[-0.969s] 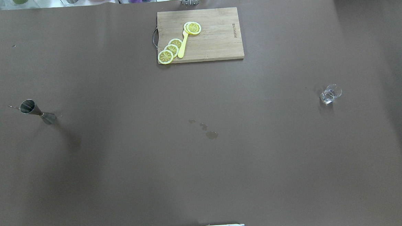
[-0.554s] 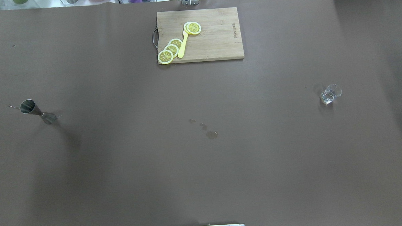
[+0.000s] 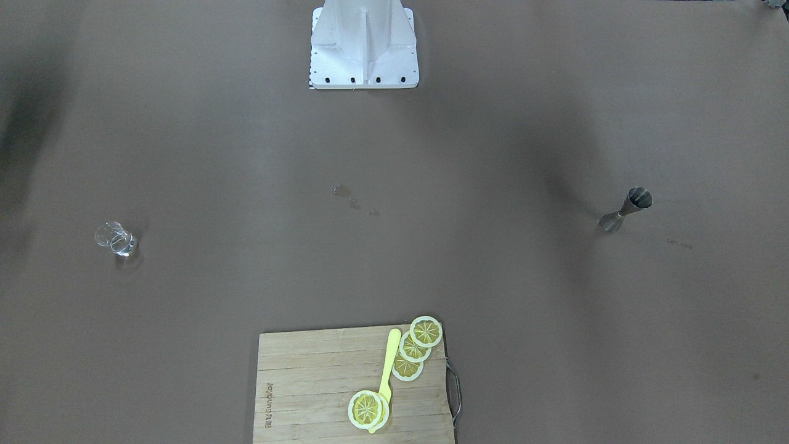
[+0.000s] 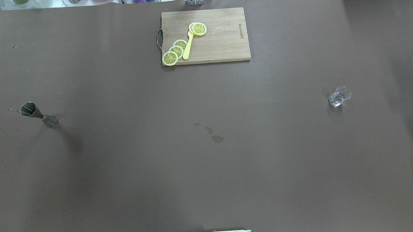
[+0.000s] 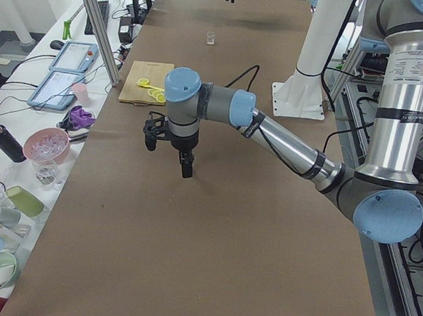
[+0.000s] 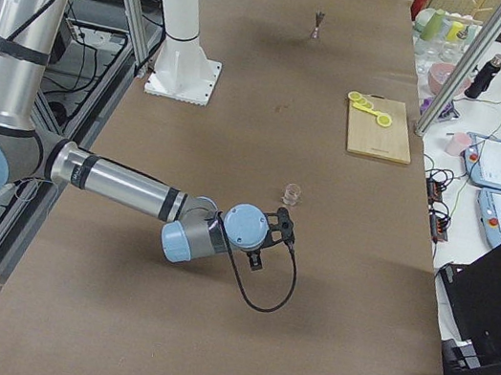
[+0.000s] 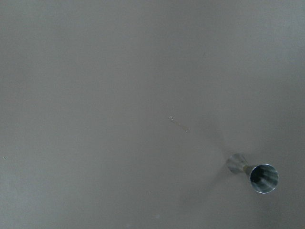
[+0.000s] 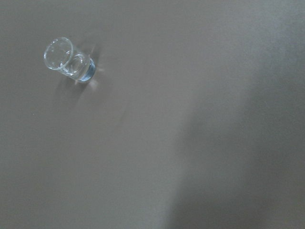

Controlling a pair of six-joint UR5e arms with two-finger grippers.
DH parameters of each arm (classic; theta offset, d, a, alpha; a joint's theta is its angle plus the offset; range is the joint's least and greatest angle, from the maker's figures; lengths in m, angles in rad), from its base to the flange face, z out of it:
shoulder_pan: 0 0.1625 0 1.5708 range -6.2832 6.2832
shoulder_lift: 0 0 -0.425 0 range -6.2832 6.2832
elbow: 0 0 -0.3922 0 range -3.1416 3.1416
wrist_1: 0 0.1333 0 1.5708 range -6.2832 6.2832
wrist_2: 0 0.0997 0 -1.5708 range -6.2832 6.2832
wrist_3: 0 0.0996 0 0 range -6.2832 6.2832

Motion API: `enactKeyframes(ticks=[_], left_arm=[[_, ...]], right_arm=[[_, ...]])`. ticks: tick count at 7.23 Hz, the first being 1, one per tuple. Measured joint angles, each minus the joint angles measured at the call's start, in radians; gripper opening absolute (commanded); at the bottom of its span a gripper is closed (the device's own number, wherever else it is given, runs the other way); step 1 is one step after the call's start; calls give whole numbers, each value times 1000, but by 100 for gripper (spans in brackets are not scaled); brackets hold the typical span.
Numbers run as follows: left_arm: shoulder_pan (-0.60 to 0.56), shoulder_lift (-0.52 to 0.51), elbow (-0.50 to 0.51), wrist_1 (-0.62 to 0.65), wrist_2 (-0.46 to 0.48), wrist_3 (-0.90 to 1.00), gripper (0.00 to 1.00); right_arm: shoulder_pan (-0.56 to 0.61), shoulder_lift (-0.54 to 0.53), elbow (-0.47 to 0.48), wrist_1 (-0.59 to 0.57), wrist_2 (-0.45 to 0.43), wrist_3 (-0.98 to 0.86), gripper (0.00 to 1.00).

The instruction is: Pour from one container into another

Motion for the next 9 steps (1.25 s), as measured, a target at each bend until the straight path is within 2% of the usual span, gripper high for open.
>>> enactKeyframes(ticks=[2,3,4,5,7,9], left_arm=[[111,-2,-44,8,-12,-157,97],[171,-1,-72,8,-15,-204,91],[220,-1,-91,5,-28,-248,98],[265,-5,-103,-18,-50,-337,98],[357,9,-129,-168,-31,-538,98],[448,100,-144,-442,80,-681,98]], right_arm=[[-32,25,-46,124,-9,-11,100],[-42,45,-75,184,-16,-41,100],[-48,65,-103,232,-22,-88,100],[-51,84,-127,265,-22,-136,100],[-53,119,-162,304,11,-197,100],[-56,158,-206,333,44,-256,100]])
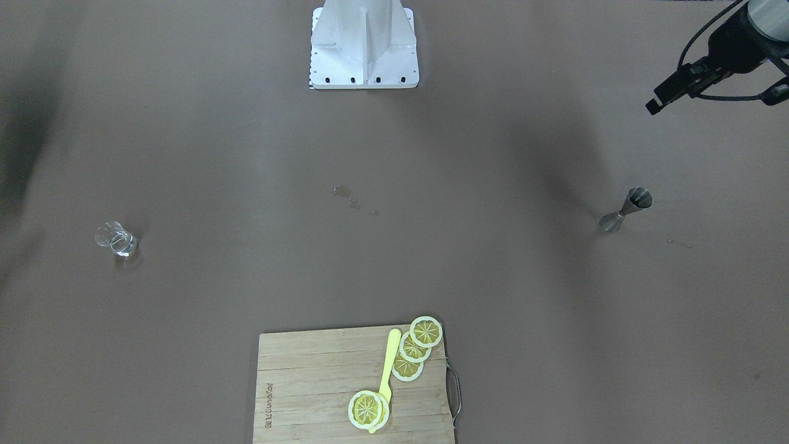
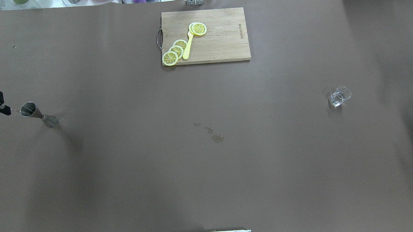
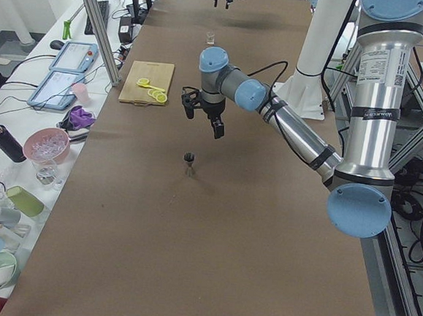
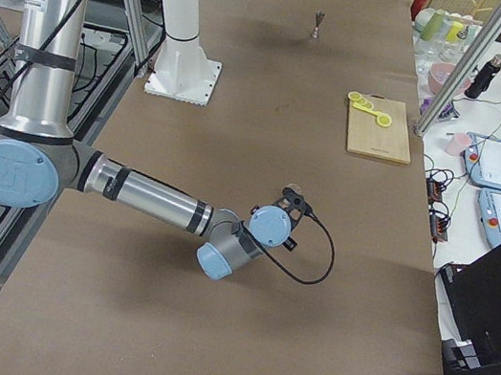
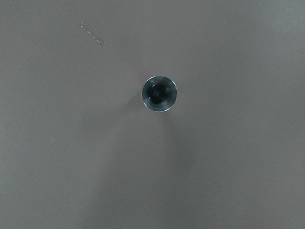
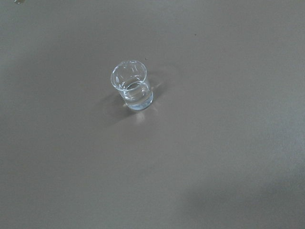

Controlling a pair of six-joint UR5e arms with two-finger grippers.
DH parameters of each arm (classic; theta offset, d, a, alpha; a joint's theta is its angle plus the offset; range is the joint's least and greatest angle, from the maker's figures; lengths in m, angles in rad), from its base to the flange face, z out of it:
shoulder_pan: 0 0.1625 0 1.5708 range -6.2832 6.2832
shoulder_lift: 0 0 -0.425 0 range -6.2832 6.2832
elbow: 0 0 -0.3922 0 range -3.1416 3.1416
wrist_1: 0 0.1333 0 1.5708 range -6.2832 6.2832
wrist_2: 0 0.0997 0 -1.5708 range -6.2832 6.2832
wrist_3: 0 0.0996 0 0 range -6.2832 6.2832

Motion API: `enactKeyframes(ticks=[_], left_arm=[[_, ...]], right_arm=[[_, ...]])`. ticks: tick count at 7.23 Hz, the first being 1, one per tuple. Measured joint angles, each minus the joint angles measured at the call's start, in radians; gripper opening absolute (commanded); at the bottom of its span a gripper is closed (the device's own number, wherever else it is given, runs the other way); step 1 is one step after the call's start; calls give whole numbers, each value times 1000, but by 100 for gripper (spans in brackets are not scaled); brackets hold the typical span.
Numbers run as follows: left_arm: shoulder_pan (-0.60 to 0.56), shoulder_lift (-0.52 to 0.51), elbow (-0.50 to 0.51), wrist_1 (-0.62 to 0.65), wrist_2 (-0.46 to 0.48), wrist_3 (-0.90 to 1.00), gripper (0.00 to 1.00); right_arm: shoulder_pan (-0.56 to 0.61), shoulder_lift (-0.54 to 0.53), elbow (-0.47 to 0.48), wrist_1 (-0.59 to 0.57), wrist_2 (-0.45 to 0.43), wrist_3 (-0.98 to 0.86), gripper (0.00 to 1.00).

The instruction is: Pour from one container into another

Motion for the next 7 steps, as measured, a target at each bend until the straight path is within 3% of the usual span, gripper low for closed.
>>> enactKeyframes(ticks=[2,3,7], left_arm=[[153,128,-8,-328,138,-229,98],[204,156,-21,-395,181,-294,98],[355,250,-127,-440,359,-340,98]], right_arm=[[-8,24,-33,25,13,-56,100],[-21,38,-54,49,17,-65,100],[-123,83,-98,77,34,-69,100]])
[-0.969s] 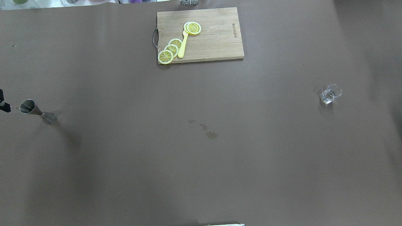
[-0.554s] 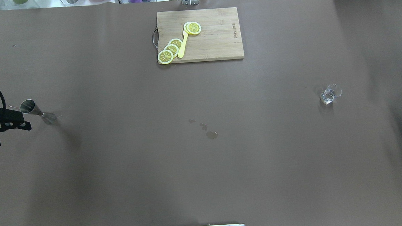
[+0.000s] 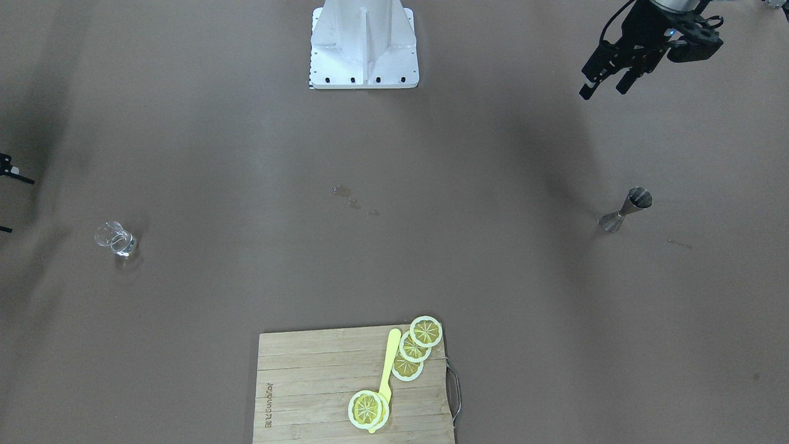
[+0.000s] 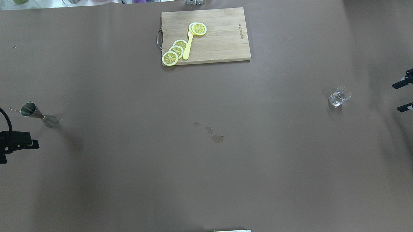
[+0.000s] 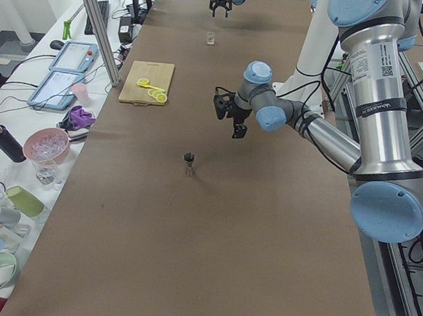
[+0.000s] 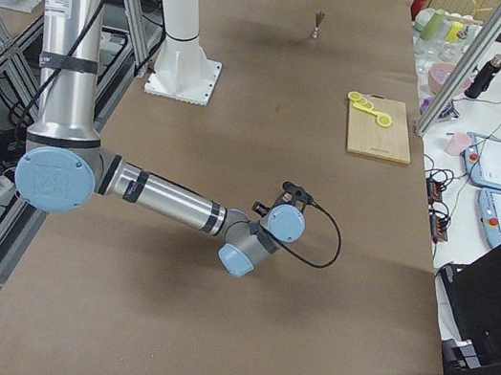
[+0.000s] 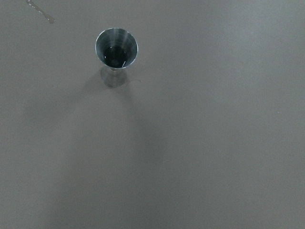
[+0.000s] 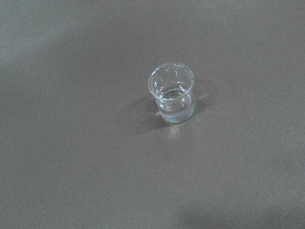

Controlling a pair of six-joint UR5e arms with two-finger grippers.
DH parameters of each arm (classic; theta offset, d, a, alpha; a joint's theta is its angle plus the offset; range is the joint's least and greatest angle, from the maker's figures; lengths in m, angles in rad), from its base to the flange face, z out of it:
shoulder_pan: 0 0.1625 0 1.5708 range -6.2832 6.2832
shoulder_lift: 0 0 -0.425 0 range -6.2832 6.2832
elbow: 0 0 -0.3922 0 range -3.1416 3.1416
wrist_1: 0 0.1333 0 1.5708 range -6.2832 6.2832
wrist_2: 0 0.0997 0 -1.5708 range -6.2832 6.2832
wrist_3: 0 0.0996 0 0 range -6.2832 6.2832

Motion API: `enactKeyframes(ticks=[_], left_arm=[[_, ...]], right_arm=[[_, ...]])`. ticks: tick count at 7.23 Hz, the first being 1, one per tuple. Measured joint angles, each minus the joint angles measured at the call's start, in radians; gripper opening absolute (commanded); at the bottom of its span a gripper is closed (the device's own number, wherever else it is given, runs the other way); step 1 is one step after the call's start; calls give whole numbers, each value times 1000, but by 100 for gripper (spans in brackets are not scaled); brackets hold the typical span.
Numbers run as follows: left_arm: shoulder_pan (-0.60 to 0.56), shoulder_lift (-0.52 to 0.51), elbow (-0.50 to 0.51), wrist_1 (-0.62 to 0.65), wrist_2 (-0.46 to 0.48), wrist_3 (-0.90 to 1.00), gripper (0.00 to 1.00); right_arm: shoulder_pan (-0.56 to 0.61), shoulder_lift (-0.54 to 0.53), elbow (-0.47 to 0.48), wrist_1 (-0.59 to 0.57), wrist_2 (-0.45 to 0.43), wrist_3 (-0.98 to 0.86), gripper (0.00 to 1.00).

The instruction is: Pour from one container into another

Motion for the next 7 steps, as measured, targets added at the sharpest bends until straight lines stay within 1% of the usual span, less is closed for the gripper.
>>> enactKeyframes(ticks=[1,2,4,6,7], left_arm=[[38,29,-31,-1,41,-20,98],[61,45,-50,-1,61,-45,98],[94,54,-52,-2,110,-66,98],[151,56,-44,-2,205,-87,98],[197,65,-42,-2,276,-102,98]], right_arm=[[-20,14,-10,1,-5,0,100],[-33,33,-24,3,-21,-1,100],[-42,67,-41,4,-89,3,100],[-53,87,-41,11,-157,18,100],[-68,91,-43,39,-184,52,100]])
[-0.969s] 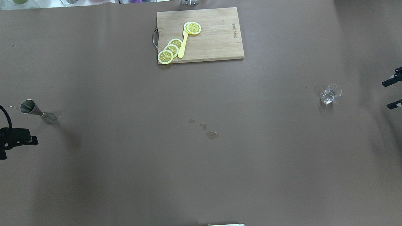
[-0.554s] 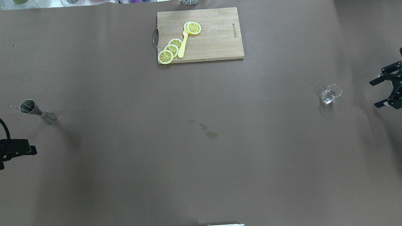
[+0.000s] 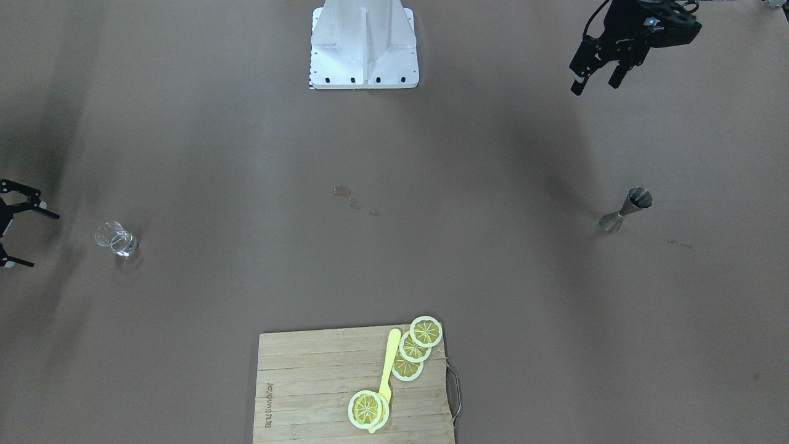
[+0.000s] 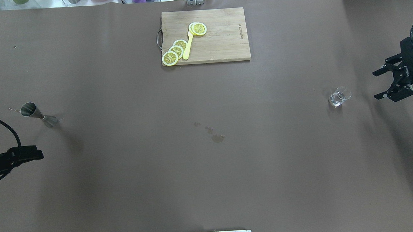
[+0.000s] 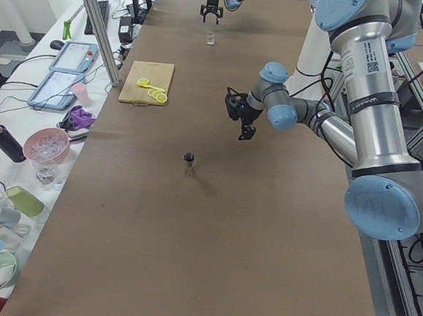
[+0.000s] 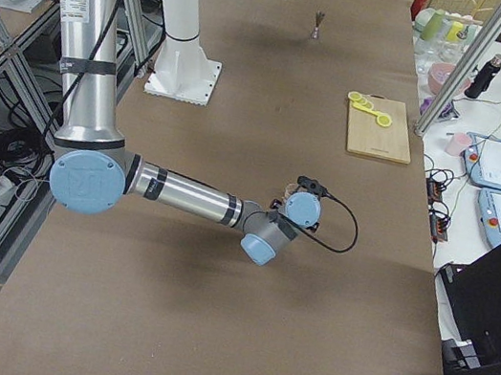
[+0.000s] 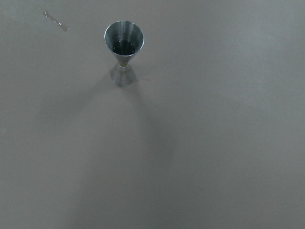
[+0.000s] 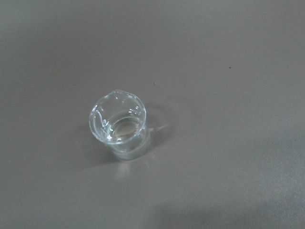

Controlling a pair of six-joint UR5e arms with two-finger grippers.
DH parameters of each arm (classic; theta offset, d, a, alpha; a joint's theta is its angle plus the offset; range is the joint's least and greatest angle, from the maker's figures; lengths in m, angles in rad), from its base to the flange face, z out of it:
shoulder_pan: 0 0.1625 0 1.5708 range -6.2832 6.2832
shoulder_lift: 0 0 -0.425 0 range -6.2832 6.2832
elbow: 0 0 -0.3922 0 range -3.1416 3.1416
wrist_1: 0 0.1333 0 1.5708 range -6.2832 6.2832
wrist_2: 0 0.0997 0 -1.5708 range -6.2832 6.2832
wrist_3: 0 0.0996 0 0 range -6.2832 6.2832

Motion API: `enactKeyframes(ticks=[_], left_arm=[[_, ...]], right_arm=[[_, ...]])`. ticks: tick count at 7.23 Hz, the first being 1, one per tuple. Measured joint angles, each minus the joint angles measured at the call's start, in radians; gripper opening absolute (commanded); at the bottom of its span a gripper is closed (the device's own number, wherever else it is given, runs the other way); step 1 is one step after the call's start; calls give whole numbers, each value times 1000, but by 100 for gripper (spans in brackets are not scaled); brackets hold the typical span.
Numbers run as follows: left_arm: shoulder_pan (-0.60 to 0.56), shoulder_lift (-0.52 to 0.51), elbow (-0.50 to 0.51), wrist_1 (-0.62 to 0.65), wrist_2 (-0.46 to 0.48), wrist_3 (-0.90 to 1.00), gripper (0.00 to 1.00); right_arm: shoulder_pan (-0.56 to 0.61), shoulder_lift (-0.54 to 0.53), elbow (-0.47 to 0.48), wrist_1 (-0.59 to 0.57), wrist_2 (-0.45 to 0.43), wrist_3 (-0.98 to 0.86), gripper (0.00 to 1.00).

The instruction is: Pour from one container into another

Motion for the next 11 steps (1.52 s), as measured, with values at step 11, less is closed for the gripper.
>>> enactKeyframes(ticks=[11], left_arm=[[328,-21,193,18,918,-11,98]], right_arm=[[-60,-3,-21,257,-21,190,98]])
